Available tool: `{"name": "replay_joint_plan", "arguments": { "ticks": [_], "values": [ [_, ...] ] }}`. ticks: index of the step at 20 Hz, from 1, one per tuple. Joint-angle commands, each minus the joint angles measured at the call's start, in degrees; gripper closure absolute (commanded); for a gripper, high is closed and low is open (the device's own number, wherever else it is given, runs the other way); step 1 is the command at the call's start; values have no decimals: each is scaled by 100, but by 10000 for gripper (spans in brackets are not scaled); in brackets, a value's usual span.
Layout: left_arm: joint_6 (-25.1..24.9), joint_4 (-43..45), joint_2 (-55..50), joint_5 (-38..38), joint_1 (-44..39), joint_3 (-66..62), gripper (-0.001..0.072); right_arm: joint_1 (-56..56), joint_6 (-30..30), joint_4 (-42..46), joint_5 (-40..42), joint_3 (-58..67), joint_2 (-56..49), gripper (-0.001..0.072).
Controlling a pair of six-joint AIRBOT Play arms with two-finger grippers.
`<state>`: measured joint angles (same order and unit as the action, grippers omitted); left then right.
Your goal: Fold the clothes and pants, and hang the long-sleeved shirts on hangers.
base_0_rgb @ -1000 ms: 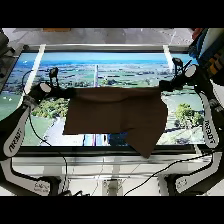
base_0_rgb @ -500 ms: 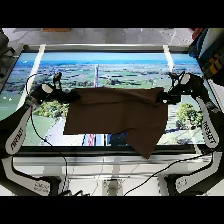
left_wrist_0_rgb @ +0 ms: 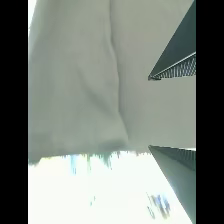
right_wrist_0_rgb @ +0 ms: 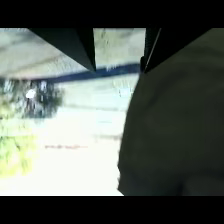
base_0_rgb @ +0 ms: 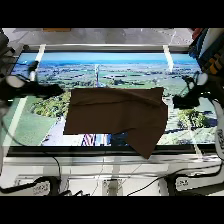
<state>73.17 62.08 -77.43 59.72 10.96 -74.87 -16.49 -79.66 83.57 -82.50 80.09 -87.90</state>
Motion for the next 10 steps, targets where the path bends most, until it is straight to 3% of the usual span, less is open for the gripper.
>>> {"name": "replay_joint_plan", "arguments": {
  "ticks": [1, 4, 8, 10],
  "values": [
    [-173, 304, 863, 413, 774, 109, 234, -815, 787, -1161, -221, -1235, 1019, 407],
    [-485, 304, 1200, 704, 1093, 581, 233, -1130, 992, -2135, 9, -2739, 1864, 404],
    [-678, 284, 1563, 540, 1134, 1690, 233, -1012, 1043, -3141, 164, -3958, 2035, 392],
    [-678, 284, 1700, 431, 1134, 2186, 232, -918, 1145, -3075, 483, -4339, 2035, 375]
  ]
}}
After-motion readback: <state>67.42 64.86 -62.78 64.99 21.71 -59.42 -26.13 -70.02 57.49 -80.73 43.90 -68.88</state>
